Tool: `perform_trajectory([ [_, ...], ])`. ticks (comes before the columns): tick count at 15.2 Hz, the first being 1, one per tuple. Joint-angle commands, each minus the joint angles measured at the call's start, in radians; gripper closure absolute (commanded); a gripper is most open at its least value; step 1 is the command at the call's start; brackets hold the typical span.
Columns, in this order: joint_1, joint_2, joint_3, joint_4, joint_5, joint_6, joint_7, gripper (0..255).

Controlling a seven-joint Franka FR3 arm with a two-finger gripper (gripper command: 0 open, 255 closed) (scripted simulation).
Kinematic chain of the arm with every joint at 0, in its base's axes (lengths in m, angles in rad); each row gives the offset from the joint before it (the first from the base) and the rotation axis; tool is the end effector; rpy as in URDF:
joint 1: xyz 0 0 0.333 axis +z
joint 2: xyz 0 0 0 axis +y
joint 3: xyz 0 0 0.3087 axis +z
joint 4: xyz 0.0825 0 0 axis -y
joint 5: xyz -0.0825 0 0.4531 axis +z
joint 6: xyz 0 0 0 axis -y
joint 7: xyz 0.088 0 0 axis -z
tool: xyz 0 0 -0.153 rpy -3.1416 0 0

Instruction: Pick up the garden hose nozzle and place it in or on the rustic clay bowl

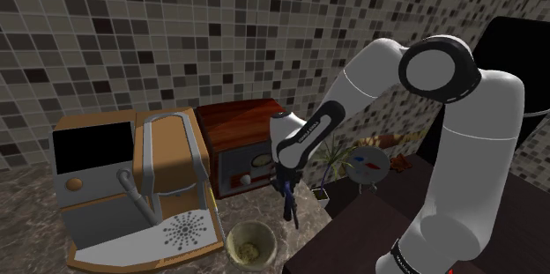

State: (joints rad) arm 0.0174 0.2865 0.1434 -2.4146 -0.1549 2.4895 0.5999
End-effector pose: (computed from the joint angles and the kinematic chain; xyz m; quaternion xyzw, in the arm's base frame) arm 0.4821 0.0827 0.0646 0.9828 -0.1524 -0.0879 0.0566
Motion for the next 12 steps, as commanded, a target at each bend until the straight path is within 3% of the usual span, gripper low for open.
perform_trajectory([
  [1, -0.003, -0.026, 0.004, -0.001, 0.009, -0.024, -0.009, 255],
  [12, -0.012, -0.168, 0.021, 0.001, 0.058, -0.165, -0.048, 255],
])
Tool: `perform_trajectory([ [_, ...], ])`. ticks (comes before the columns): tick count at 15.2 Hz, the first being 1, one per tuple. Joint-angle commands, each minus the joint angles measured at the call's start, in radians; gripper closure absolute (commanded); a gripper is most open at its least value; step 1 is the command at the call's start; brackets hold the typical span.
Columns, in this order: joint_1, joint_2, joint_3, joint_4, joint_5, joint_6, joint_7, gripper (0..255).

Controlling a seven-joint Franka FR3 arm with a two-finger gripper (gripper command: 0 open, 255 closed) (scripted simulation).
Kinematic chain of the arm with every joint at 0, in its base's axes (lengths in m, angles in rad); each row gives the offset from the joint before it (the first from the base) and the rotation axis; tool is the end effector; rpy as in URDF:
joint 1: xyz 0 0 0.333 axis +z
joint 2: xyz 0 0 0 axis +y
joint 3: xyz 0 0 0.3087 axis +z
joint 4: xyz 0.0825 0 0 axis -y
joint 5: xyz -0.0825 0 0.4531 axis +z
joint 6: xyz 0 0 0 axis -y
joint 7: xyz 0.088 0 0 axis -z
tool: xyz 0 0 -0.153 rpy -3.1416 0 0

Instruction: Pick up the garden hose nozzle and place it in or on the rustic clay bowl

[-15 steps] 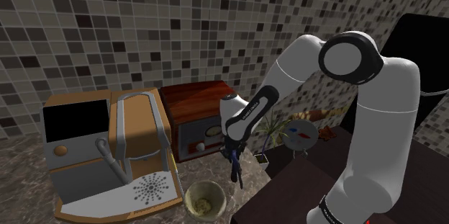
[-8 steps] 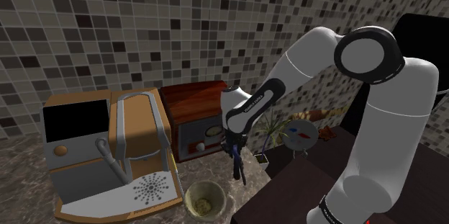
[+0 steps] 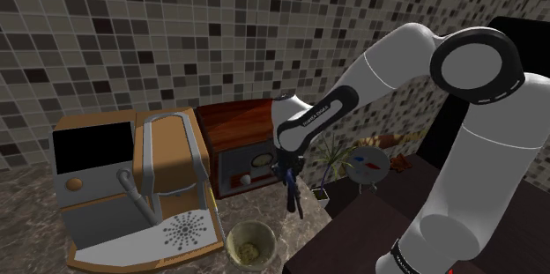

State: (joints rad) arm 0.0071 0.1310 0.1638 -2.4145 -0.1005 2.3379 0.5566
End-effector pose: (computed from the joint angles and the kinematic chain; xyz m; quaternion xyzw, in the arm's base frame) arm 0.4928 0.0837 0.1327 0.9828 -0.1524 -0.0878 0.0567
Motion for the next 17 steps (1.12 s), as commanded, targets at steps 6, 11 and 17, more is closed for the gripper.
perform_trajectory([
  [6, 0.042, -0.042, 0.041, 0.010, 0.032, -0.054, 0.057, 255],
  [11, 0.114, -0.024, 0.105, 0.040, 0.056, -0.071, 0.175, 255],
  [17, 0.200, 0.027, 0.173, 0.116, 0.068, -0.098, 0.320, 255],
])
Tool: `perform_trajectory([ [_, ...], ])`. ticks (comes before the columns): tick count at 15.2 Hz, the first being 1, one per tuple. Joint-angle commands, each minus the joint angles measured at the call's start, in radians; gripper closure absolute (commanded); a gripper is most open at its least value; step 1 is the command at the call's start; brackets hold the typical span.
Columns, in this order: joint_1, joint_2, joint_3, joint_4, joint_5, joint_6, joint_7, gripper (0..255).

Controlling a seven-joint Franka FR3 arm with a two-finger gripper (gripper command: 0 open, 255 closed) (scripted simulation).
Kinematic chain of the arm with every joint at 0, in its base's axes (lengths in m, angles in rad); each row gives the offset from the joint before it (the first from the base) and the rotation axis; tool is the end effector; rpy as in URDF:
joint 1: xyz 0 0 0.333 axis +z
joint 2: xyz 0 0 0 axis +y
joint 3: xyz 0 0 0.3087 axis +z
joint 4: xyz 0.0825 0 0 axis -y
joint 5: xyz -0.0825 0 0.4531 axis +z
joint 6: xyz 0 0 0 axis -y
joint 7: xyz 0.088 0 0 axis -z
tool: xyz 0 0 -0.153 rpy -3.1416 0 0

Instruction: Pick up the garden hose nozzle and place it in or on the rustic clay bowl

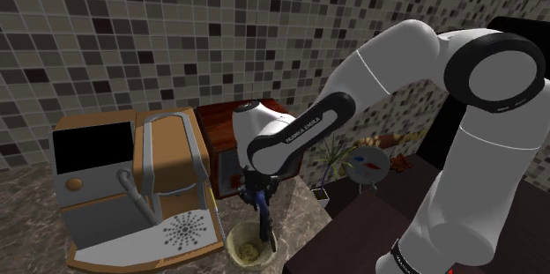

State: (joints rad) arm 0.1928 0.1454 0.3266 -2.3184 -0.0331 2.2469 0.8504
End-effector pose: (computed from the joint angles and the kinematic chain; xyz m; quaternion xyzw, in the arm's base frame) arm 0.4573 0.2663 0.1610 0.9829 -0.1515 -0.0879 0.0569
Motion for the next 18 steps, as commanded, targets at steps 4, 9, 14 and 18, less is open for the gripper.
perform_trajectory([
  [4, 0.040, 0.064, 0.021, 0.038, -0.016, 0.022, 0.073, 255],
  [9, 0.047, 0.122, 0.011, 0.033, -0.043, 0.083, 0.090, 255],
  [14, 0.057, 0.183, -0.003, 0.033, -0.072, 0.141, 0.109, 255],
  [18, 0.061, 0.206, -0.009, 0.034, -0.083, 0.161, 0.116, 255],
])
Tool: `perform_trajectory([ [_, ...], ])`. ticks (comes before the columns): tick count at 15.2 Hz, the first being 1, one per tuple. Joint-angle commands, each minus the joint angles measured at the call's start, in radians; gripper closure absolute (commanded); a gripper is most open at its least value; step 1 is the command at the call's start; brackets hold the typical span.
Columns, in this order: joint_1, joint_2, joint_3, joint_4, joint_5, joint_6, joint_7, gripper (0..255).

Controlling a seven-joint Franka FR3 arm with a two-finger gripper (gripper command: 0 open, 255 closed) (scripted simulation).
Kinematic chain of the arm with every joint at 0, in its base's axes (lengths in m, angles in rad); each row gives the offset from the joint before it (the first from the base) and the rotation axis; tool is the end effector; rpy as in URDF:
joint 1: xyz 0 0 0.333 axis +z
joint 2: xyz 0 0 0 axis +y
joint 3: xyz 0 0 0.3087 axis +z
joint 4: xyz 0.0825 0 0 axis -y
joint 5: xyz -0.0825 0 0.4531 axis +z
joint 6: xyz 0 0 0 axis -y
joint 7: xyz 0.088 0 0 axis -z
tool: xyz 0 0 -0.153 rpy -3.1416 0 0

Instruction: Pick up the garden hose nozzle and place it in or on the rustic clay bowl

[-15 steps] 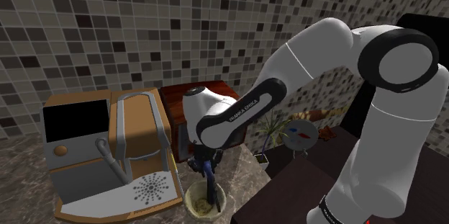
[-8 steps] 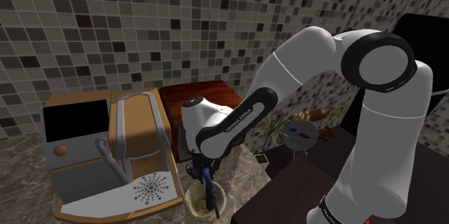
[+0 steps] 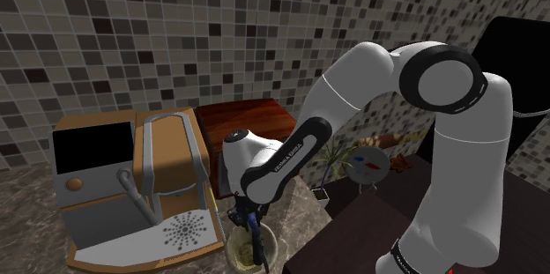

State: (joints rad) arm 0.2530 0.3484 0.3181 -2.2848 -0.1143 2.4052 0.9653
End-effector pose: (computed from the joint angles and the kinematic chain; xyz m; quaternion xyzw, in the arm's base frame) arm 0.4399 0.2985 0.0801 0.9827 -0.1526 -0.0880 0.0567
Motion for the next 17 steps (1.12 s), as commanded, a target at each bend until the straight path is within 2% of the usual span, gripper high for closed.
perform_trajectory([
  [1, 0.001, 0.003, -0.001, 0.000, -0.002, 0.003, 0.001, 255],
  [6, 0.001, 0.003, -0.001, 0.000, -0.002, 0.003, 0.001, 255],
  [7, 0.001, 0.003, -0.001, 0.000, -0.002, 0.003, 0.001, 0],
  [12, 0.001, 0.003, -0.001, 0.000, -0.002, 0.003, 0.001, 0],
  [16, -0.015, -0.084, 0.021, 0.038, 0.042, -0.118, -0.029, 0],
  [17, -0.015, -0.084, 0.021, 0.038, 0.042, -0.118, -0.029, 0],
])
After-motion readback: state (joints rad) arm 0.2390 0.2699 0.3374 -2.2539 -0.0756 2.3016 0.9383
